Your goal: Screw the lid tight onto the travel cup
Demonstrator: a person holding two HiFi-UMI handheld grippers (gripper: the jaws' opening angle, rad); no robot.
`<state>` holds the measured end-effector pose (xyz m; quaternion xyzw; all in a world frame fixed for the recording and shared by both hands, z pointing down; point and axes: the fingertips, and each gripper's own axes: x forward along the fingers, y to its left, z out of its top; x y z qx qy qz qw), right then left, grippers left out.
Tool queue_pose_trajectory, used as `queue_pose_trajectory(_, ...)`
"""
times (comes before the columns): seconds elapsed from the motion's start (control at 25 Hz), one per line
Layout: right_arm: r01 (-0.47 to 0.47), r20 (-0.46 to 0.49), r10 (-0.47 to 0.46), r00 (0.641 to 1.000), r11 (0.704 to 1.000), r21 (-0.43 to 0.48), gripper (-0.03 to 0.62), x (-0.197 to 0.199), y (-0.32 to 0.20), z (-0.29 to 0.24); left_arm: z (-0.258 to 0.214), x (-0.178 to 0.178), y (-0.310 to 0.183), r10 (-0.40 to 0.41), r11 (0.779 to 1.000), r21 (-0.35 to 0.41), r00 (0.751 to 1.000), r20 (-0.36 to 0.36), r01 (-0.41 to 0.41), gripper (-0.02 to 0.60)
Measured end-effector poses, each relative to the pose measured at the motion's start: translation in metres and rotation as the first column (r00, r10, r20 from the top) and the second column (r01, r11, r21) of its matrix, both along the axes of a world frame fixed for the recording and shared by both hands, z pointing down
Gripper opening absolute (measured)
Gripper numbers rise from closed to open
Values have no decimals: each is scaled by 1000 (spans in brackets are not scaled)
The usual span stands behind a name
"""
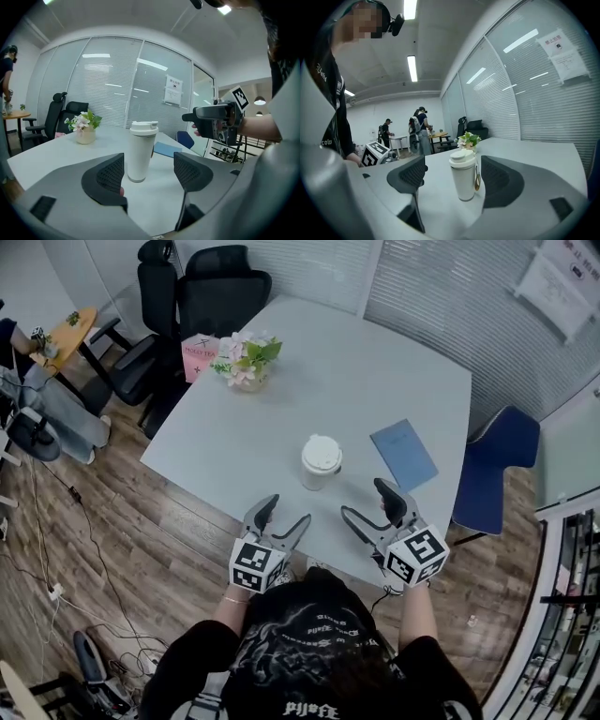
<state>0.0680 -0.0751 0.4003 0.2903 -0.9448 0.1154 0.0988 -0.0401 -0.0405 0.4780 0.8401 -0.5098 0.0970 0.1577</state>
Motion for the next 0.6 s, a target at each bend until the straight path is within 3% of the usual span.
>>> queue_pose_trajectory(0.32, 204, -152, -213, 965, 976, -71, 427, -47, -48, -7, 20, 2, -43, 44, 997, -71, 999, 17, -42, 356)
queue_pose_trajectory(0.44, 287, -262, -295, 919, 955, -71, 464, -67, -61, -6, 26, 6, -57, 76, 994, -85, 997, 15, -74, 367)
queue_pose_trajectory(0.6, 376, -409, -381, 830, 922, -95, 474, -89, -71, 6, 36, 7, -74, 97, 991, -97, 994, 51, -92, 377)
